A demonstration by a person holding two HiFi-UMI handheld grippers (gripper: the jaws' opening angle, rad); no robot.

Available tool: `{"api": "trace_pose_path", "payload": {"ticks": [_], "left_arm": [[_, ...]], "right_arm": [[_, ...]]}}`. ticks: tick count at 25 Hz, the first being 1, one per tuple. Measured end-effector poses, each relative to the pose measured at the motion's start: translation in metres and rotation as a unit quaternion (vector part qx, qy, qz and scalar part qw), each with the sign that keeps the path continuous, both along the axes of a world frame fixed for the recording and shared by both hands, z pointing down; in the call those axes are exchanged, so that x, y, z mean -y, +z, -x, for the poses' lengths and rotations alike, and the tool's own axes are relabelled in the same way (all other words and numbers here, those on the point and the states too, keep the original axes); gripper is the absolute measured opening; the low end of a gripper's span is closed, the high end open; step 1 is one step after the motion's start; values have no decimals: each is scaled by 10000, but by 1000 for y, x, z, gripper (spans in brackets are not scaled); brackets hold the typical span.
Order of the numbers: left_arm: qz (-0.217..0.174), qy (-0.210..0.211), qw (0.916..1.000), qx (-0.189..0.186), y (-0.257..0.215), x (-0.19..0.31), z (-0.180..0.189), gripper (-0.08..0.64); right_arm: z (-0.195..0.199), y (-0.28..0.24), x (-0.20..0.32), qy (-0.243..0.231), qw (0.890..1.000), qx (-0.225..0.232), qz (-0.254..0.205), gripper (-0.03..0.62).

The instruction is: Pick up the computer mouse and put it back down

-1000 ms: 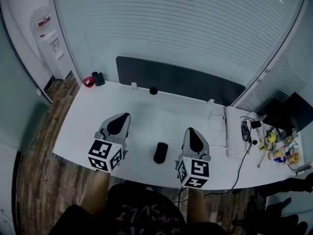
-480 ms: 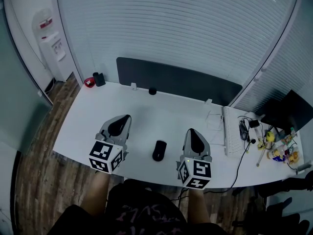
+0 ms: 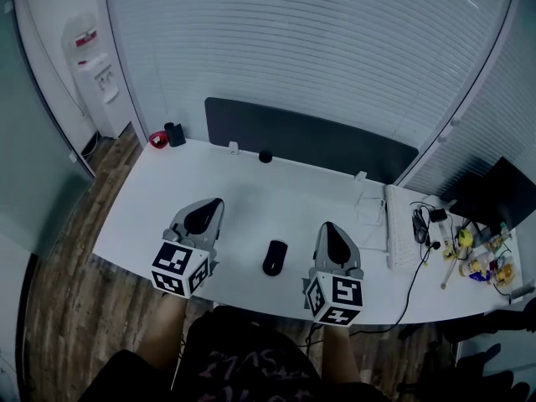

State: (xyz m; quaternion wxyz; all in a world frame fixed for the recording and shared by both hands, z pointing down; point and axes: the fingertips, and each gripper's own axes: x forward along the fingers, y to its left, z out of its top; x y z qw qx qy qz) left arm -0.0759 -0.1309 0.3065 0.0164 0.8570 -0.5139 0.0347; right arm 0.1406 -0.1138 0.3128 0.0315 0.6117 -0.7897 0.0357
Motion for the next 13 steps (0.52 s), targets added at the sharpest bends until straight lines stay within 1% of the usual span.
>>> {"api": "trace_pose_path", "payload": {"ticks": [4,10,13], "left_arm": [[-13,-61,10000,13,1,-1,3,0],[-24,-120,9999,97,5,0,5,0],[-39,-145,9998,159,6,1,6,0]], "right_arm": [[0,4,0,-8,9999,-167,-19,8],[-5,7,3,44,10000,4,32,9],[-6,9,5,59,9999,-40,72,8]]}}
